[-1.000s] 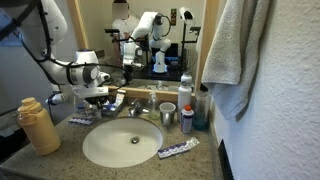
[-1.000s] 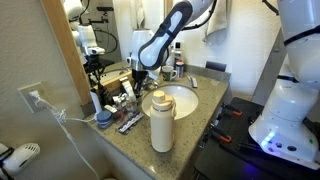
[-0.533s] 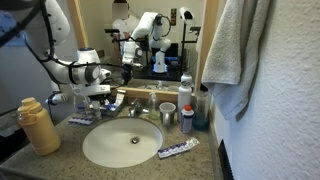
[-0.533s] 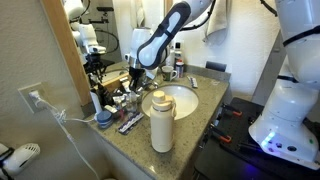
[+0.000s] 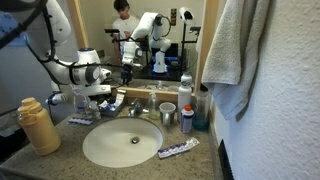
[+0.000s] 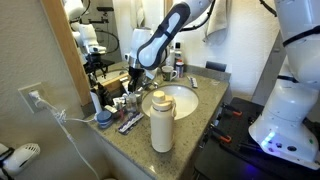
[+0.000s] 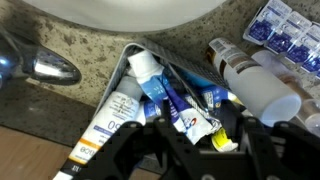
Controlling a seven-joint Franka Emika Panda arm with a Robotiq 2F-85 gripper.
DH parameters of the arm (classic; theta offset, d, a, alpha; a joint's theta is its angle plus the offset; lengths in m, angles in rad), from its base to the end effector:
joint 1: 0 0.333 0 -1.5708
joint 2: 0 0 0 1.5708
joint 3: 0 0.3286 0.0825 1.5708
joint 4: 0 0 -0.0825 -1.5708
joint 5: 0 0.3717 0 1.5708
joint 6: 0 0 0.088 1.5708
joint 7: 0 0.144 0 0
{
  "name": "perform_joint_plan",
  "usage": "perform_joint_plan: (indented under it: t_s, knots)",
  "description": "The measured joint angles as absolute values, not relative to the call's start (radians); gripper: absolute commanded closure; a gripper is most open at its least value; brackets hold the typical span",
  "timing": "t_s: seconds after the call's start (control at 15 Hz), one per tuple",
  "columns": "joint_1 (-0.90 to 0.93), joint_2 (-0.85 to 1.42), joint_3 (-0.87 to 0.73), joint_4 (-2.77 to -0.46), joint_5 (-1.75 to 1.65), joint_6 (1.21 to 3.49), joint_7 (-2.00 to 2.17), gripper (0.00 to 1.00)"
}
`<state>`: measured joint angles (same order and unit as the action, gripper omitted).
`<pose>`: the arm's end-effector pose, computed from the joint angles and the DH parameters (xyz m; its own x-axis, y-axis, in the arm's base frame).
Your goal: Move the shaving stick to the left side of the sink counter
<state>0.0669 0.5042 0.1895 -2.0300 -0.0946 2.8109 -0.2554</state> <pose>0.6151 0.1609 0.2138 0.8089 0.5142 0.2850 0.5268 -0.8492 0.0369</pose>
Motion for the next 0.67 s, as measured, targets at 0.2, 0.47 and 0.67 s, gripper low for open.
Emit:
perform_joint_plan:
  t_s: [0.2,0.47,0.67]
  knots:
    - [0.065,0.505,0.188,-2.03,-0.094,2.842,-0.255,0.0]
    - [0.061,0.502,0.185,-2.029,-0.093,2.875,-0.247,0.0]
    - [0.06,0.48,0.177,-2.029,-0.09,2.878,-0.212,0.0]
